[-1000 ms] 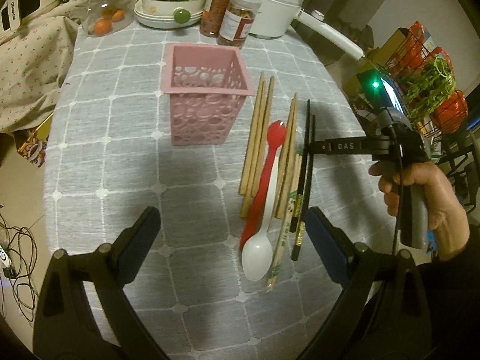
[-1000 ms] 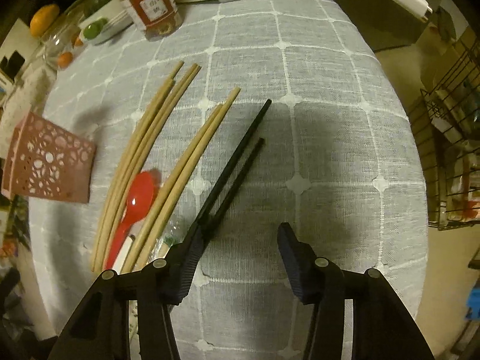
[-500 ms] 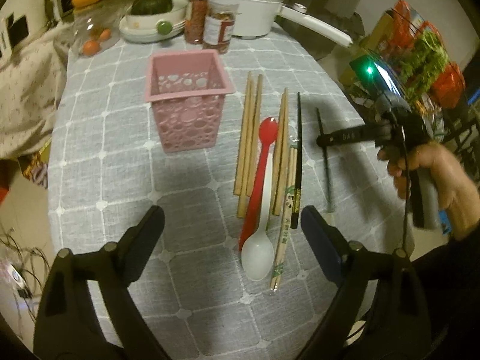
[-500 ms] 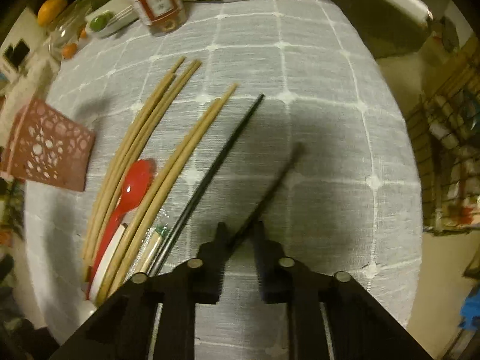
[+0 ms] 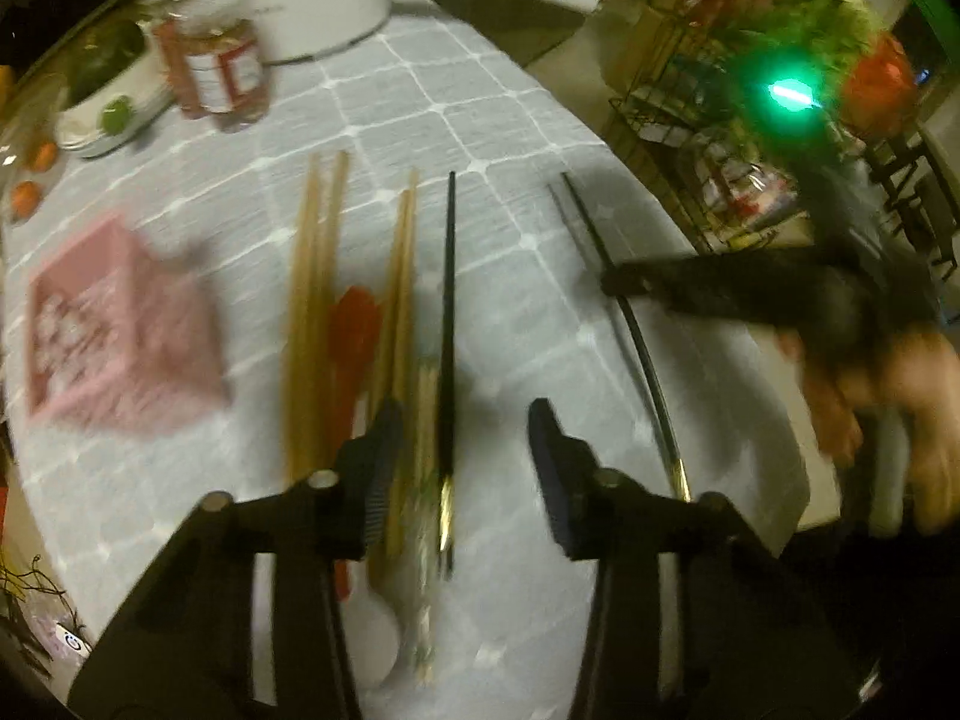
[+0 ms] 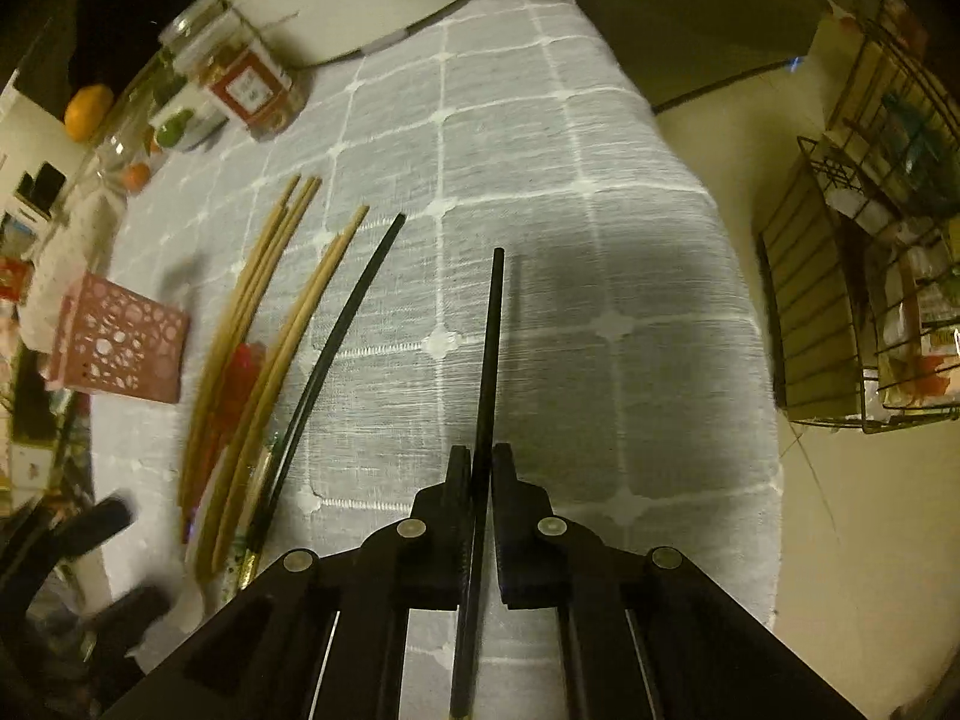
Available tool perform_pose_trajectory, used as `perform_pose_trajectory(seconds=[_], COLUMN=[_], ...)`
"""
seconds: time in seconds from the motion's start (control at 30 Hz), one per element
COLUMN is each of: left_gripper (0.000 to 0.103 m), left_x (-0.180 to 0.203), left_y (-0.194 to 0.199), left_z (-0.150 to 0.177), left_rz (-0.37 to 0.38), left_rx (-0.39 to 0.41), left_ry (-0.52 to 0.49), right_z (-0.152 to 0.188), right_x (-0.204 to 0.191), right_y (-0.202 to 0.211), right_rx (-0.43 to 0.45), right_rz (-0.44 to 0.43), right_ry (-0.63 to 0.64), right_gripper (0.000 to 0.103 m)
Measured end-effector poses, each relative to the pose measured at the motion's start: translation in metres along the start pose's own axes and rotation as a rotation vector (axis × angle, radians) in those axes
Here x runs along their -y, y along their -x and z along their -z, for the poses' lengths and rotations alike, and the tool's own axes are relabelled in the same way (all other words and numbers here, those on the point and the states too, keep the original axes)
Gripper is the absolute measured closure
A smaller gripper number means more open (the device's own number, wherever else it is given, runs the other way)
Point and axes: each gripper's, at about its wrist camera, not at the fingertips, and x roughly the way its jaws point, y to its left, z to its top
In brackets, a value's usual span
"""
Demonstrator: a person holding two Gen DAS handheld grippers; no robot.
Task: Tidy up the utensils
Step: 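Grasp a black chopstick with the left tool while the right tool grasps another black chopstick, then carry the black chopstick into the pink basket with the left tool and release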
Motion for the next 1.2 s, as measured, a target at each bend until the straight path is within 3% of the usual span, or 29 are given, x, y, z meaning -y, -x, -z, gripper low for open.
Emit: perform_pose_trajectory(seconds=[0.2, 0.47, 0.53, 0.57, 0.7, 1.1, 1.2], left_gripper=[0.076, 0.080, 0.084, 0.094, 0.097, 0.097, 0.097], left_x=[-0.001, 0.004, 0.007, 0.008, 0.005, 0.021, 0.019], left_y=[-0.054, -0.084, -0.085, -0.086, -0.085, -0.010, 0.014], left_z=[-0.050, -0.063, -0.063, -0.063, -0.063, -0.030, -0.014], left_rz=[-0.041, -0.108, -0.134, -0.146, -0.131, -0.080, -0.055], left_rx=[-0.071, -0.112, -0.115, -0.114, -0.112, 0.019, 0.056], left_ry=[0.060, 0.064, 0.053, 0.050, 0.077, -0.012, -0.013], right_z=[-0.003, -0.003, -0.003, -0.003, -0.002, 0.008, 0.006], right_x=[0.016, 0.023, 0.024, 0.024, 0.021, 0.000, 0.001], right_y=[0.011, 0.017, 0.016, 0.016, 0.016, 0.040, 0.037], right_rx=[0.023, 0.021, 0.019, 0.018, 0.018, 0.085, 0.083], right_rz=[-0.039, -0.072, -0.074, -0.074, -0.073, -0.086, -0.047], right_ry=[-0.014, -0.022, -0.023, -0.023, -0.026, 0.025, 0.021], right_gripper=[0.096, 0.096, 0.096, 0.096, 0.096, 0.097, 0.096])
